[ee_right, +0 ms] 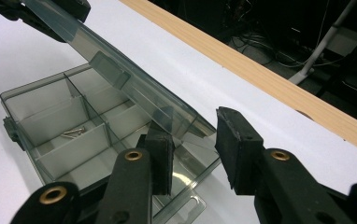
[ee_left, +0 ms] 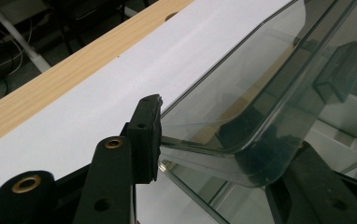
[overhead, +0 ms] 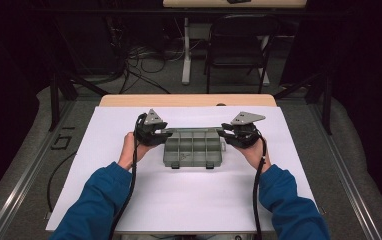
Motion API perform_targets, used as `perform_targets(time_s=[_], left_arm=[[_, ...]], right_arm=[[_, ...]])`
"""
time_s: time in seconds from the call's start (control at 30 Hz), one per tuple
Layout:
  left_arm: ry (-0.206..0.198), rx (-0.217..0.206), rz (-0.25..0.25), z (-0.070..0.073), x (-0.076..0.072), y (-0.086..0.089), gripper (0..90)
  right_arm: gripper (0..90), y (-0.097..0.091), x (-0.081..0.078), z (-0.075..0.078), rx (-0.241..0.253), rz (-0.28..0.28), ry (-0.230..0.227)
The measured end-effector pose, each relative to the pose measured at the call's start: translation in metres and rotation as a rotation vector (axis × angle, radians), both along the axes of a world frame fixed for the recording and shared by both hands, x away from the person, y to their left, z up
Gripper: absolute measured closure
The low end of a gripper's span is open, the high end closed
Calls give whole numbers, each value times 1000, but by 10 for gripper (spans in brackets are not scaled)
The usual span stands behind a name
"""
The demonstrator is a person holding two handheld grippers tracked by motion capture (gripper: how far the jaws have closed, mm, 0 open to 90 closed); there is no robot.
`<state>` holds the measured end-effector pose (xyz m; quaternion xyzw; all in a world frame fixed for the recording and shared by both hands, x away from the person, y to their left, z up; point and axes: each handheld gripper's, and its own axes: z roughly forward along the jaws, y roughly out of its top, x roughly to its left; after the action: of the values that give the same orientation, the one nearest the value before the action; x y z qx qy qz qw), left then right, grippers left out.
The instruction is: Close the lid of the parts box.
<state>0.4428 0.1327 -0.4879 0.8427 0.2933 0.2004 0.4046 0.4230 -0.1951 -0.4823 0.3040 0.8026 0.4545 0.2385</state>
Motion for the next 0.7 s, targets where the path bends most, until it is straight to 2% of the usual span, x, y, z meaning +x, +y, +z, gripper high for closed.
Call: perform_targets(time_s=[0.07, 0.23, 0.37, 0.43, 0.57, 0.67, 0.7], left_arm=[[13, -10, -16, 1, 0, 1, 541], [52, -16, -45, 9, -6, 3, 339], [75, -4, -87, 21, -16, 4, 256], [69, -13, -103, 30, -21, 5, 250], [35, -94, -130, 48, -27, 10, 282], [-22, -144, -94, 54, -27, 9, 370], [-29, -148, -76, 54, -25, 9, 435]], right_arm=[[669, 0, 0, 0, 3, 0, -1], [665, 0, 1, -1, 9, 1, 0], [664, 0, 1, -1, 9, 1, 0], [664, 0, 0, -1, 9, 0, 2], [664, 0, 0, 0, 7, -2, 0], [664, 0, 0, 0, 12, -1, 0], [664, 0, 0, 0, 11, -3, -1]])
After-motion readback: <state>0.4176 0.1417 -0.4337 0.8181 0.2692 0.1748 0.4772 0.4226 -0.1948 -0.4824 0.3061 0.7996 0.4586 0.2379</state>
